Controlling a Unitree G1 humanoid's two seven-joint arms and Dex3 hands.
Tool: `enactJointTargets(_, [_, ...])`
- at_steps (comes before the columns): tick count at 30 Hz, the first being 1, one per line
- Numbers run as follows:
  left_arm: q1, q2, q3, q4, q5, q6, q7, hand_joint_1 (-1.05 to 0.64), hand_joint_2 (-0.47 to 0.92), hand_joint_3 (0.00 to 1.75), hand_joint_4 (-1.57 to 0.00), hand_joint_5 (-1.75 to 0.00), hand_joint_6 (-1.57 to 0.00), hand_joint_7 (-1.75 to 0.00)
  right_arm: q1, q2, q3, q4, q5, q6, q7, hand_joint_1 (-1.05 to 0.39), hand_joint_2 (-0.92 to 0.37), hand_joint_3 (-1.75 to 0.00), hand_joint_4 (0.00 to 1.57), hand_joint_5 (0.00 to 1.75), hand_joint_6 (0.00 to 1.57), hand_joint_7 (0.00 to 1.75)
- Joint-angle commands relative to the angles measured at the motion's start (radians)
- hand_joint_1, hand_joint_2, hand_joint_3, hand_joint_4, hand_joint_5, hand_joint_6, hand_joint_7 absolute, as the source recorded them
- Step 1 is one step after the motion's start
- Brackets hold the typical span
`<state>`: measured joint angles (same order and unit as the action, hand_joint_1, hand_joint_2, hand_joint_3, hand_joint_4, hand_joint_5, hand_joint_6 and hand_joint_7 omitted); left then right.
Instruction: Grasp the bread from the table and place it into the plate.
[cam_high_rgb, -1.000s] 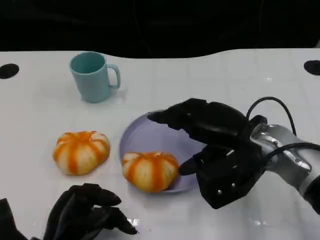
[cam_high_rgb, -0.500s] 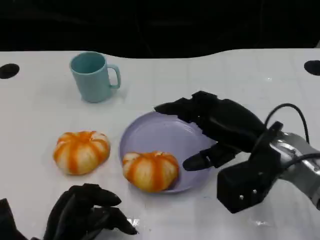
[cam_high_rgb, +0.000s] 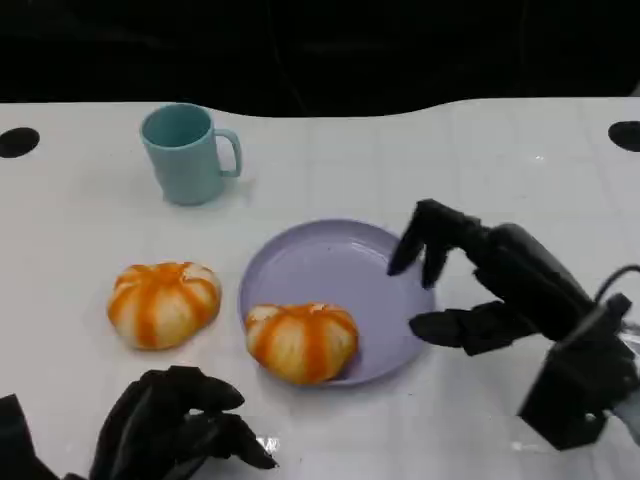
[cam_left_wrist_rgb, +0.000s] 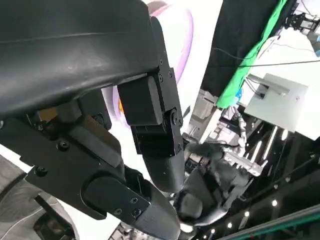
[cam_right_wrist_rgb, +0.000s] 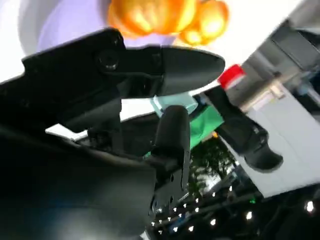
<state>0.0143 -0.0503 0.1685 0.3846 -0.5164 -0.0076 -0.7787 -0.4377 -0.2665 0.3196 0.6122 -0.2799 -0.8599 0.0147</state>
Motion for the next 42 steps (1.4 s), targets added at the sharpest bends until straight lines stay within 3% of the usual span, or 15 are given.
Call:
enactJointTargets(1, [0.004, 0.011, 0.004, -0.011, -0.005, 0.008, 0.009, -0.93, 0.64, 0.00, -1.57, -0.44, -1.57, -0.16, 0.078, 0.009, -0.043, -0.035, 0.152, -0.019, 0.098, -0.88, -0.92, -0.57, 0.97, 1.75, 0.67, 1.75])
enactJointTargets(6, [0.001, 0.010, 0.006, -0.008, -0.009, 0.015, 0.009, -0.92, 0.64, 0.00, -1.57, -0.43, -1.57, -0.15, 0.167, 0.014, -0.073, -0.106, 0.319, 0.076, 0.253, -0.92, -0.92, -0.56, 1.09, 1.75, 0.79, 1.75])
enactJointTargets(9, [0.001, 0.008, 0.006, -0.008, -0.005, 0.007, 0.008, -0.92, 0.65, 0.00, -1.57, -0.44, -1.57, -0.16, 0.226, 0.016, -0.087, -0.186, 0.415, 0.188, 0.347, -0.94, -0.92, -0.52, 1.13, 1.75, 0.82, 1.75])
enactJointTargets(19, [-0.006, 0.010, 0.005, 0.000, 0.004, -0.007, 0.006, -0.95, 0.66, 0.01, -1.57, -0.43, -1.57, -0.16, 0.415, 0.036, -0.138, -0.433, 0.547, 0.463, 0.459, -0.95, -0.88, -0.47, 1.21, 1.75, 0.95, 1.75])
enactJointTargets(28, [-0.007, 0.014, 0.009, 0.006, 0.001, -0.012, 0.001, -0.97, 0.66, 0.00, -1.57, -0.45, -1.57, -0.16, 0.475, 0.097, -0.173, -0.475, 0.541, 0.572, 0.450, -1.04, -0.92, -0.44, 1.24, 1.75, 1.10, 1.75])
enactJointTargets(42, [-0.017, 0.024, 0.012, 0.020, 0.001, -0.013, -0.002, -0.94, 0.66, 0.00, -1.57, -0.44, -1.57, -0.15, 0.449, 0.151, -0.227, -0.408, 0.557, 0.609, 0.499, -1.03, -0.91, -0.40, 1.33, 1.75, 1.16, 1.75])
